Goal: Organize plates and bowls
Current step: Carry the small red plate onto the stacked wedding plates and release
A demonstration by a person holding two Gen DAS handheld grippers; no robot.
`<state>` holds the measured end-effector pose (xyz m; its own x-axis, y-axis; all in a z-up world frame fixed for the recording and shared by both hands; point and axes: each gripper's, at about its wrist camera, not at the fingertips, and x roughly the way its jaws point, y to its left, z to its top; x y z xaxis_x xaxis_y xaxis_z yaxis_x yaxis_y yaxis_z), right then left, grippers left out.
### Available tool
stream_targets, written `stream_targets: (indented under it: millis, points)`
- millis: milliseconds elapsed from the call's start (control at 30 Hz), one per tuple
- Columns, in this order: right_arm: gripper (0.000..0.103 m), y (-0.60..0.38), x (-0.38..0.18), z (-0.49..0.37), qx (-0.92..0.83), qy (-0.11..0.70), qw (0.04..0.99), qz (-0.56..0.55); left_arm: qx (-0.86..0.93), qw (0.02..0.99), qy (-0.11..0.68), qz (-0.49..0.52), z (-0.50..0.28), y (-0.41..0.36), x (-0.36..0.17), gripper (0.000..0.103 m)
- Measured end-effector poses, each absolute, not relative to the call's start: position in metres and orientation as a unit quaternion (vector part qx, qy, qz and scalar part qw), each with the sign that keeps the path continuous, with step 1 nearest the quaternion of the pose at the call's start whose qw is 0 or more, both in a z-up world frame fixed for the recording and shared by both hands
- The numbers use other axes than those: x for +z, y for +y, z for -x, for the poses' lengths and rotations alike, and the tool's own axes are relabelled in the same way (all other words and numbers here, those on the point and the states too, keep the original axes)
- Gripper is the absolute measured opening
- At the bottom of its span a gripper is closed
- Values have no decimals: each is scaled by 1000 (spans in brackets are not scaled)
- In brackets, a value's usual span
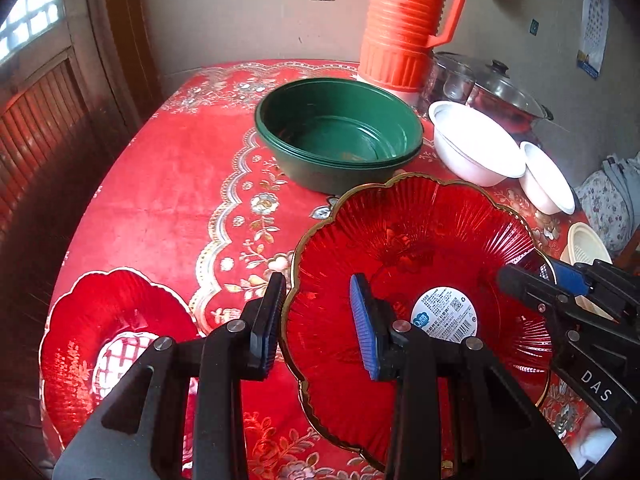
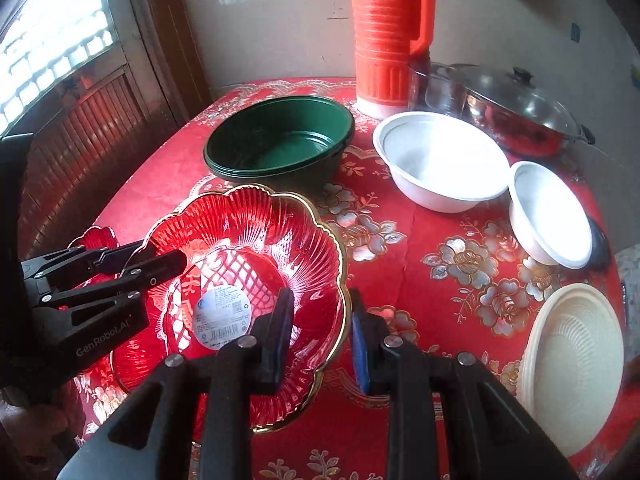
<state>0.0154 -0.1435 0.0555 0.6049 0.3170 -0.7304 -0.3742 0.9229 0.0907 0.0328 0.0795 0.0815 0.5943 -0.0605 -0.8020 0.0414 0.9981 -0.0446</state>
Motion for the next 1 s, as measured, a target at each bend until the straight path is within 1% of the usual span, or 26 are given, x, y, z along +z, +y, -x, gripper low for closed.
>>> stream_targets:
  millis: [267,567,800,1000]
  points:
    - [27,-92,72,4,244,377,891,64,16,902,430,26,1,138,98,33]
    - [27,-24,73,23,304,369,873,99,71,902,423,43,34,205,99,33]
    - [27,20,63,34,334,376,855,130,102,893,435,56,52,243,83,33]
    - [28,46,44,36,341,394,839,155,112,882,454,56,55,257,61,33]
